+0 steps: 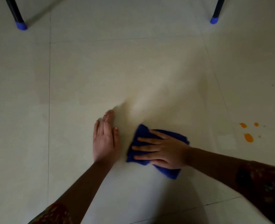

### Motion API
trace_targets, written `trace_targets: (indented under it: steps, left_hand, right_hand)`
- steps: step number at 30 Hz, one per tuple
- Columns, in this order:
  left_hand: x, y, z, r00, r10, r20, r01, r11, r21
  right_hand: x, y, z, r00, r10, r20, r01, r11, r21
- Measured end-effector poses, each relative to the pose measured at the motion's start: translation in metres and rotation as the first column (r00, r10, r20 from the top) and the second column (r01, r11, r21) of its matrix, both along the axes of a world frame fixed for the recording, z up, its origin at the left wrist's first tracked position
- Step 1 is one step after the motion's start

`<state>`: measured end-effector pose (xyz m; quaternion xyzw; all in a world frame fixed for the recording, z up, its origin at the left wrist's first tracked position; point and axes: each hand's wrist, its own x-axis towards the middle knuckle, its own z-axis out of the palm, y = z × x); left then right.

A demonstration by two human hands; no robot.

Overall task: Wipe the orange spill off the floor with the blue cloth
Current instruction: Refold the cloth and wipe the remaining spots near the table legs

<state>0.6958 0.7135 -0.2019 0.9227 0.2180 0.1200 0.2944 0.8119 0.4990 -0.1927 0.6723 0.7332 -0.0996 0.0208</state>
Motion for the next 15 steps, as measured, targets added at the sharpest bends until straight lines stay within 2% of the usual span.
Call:
trace_targets:
  steps: [1,3,4,6,7,8,9,10,12,14,15]
  left_hand:
    - [0.000,0.000,0.000,1.000,0.001,-0.002,-0.001,1.000,0.005]
    - [0.001,-0.002,0.001,1.000,0.001,-0.003,-0.001,1.000,0.017]
    - [0.002,-0.002,0.001,1.000,0.002,-0.006,-0.002,1.000,0.023]
    - [0.002,-0.003,0.002,1.000,-0.001,-0.022,0.001,1.000,0.028]
    - [0.003,-0.003,0.002,1.000,-0.003,-0.027,0.004,1.000,0.030]
    - [0.003,-0.002,0.001,1.000,-0.004,-0.030,0.005,0.999,0.031]
    - [0.003,-0.001,0.000,1.000,-0.004,-0.031,0.005,1.000,0.029]
    - [0.002,-0.001,0.000,1.000,-0.002,-0.028,0.002,1.000,0.021]
    - [0.001,-0.001,-0.001,1.000,-0.007,-0.018,0.007,1.000,0.001]
    - [-0.002,0.000,-0.001,1.000,0.002,-0.005,-0.002,1.000,-0.018]
    - [-0.002,0.001,-0.001,1.000,0.014,0.004,-0.014,1.000,-0.019]
  right_hand:
    - [0.013,-0.018,0.001,1.000,0.015,0.021,-0.016,1.000,0.005]
    - [0.054,-0.044,-0.002,0.977,-0.165,0.134,0.164,0.986,0.014]
    - [0.076,-0.046,-0.002,0.931,-0.329,0.157,0.328,0.944,0.030]
    - [0.100,-0.021,0.003,0.768,-0.628,0.125,0.623,0.778,0.082]
    - [0.096,0.001,0.004,0.697,-0.709,0.105,0.703,0.705,0.097]
    - [0.085,0.023,0.002,0.667,-0.741,0.076,0.730,0.671,0.131]
    - [0.067,0.043,-0.002,0.696,-0.716,0.054,0.701,0.694,0.162]
    - [0.046,0.054,-0.005,0.786,-0.614,0.068,0.600,0.785,0.153]
    - [0.011,0.049,-0.005,0.953,-0.297,0.064,0.292,0.954,0.074]
    - [0.018,0.028,0.002,0.991,-0.133,0.010,0.132,0.990,0.050]
    - [0.033,0.021,0.000,0.987,-0.154,0.039,0.151,0.986,0.072]
